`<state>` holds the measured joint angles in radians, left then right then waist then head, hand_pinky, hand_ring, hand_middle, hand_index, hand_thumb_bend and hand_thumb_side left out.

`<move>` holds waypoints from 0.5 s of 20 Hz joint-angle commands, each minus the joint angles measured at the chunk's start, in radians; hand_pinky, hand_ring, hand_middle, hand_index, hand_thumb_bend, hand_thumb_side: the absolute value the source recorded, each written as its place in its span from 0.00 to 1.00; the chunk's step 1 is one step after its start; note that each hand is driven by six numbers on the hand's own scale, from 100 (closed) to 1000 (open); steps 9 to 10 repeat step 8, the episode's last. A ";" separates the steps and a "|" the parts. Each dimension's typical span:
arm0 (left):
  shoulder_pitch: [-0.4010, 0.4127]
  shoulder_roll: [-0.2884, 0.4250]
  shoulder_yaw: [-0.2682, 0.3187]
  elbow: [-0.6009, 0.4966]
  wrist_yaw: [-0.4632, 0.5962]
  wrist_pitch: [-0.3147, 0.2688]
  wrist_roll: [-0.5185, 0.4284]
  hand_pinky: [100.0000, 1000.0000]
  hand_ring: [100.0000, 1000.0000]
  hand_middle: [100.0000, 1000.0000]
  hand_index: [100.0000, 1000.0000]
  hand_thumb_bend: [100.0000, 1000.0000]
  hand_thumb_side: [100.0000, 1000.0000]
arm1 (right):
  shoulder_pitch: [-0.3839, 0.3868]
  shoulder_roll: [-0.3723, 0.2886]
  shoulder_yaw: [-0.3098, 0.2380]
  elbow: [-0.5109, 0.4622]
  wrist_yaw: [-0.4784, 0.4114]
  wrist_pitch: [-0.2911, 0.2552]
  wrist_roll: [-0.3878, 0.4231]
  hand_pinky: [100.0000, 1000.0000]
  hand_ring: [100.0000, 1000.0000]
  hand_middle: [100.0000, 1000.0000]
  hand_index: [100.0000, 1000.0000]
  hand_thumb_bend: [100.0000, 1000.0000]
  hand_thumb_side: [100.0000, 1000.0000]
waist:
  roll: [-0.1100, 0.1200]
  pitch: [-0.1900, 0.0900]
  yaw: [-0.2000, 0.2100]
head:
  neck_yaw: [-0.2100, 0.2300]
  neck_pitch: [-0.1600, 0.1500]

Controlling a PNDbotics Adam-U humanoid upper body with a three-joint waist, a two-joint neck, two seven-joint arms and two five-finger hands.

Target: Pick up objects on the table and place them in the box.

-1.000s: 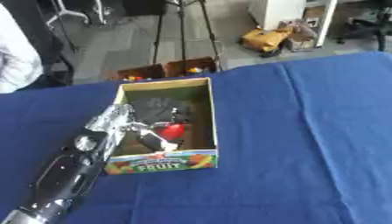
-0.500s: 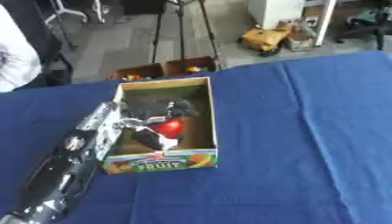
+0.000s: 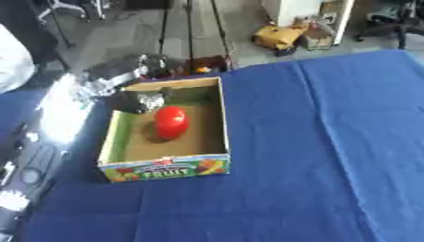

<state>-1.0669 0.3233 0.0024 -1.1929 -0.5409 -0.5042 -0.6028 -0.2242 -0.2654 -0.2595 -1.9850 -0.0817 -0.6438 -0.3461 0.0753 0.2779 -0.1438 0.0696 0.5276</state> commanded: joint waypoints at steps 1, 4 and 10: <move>0.002 0.058 0.035 -0.127 0.151 0.023 -0.063 0.69 0.84 0.77 0.98 0.00 0.75 | -0.002 -0.021 -0.013 -0.015 0.003 -0.007 -0.011 0.74 0.79 0.42 0.74 0.00 0.65 | -0.011 -0.024 0.007 | -0.011 0.008; 0.050 0.089 0.067 -0.255 0.322 0.121 0.007 0.63 0.82 0.75 0.98 0.00 0.76 | 0.001 -0.025 -0.021 -0.015 0.006 -0.014 -0.024 0.73 0.78 0.42 0.73 0.00 0.65 | -0.019 -0.026 0.023 | -0.028 0.013; 0.126 0.121 0.105 -0.422 0.528 0.212 0.184 0.60 0.81 0.74 0.97 0.00 0.76 | 0.005 -0.029 -0.030 -0.015 0.012 -0.020 -0.048 0.73 0.78 0.43 0.73 0.00 0.65 | -0.028 -0.032 0.046 | -0.045 0.021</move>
